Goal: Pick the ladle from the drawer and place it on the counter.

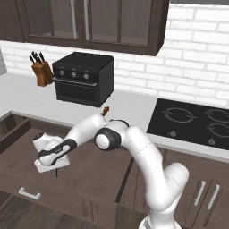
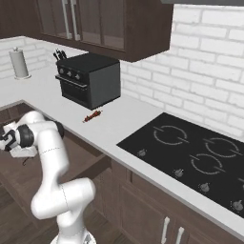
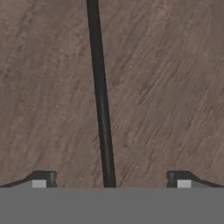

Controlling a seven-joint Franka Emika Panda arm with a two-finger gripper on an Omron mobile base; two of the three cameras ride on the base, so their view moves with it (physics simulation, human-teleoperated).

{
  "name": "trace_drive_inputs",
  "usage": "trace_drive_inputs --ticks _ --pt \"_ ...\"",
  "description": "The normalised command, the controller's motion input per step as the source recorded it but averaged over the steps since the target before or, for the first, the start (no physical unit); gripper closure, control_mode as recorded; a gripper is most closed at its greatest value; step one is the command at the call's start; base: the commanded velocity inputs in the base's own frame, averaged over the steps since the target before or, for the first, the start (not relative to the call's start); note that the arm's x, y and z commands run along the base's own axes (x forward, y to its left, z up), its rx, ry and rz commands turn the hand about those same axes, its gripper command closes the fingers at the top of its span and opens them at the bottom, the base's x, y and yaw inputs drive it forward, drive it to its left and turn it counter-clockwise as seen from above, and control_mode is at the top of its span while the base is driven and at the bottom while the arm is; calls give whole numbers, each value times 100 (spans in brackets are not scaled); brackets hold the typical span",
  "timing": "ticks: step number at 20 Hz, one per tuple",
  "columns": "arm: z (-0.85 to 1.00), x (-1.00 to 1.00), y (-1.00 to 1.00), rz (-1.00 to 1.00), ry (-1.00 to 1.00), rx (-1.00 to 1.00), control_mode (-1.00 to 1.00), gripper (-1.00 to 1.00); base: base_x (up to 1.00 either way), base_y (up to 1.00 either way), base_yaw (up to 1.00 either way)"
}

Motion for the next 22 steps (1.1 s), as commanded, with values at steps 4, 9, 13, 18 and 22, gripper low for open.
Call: trace_drive_inputs --ticks 4,9,13,18,22 --pt "-37 6 8 -8 -8 0 -100 100 0 0 0" --pt "-47 6 5 -9 -13 0 -100 100 0 0 0" --pt "-32 0 -22 -8 -10 0 -100 100 0 0 0" --pt "7 -2 -6 0 -1 1 -100 100 0 0 0" --pt "77 -31 -44 -6 -9 10 -100 100 0 0 0"
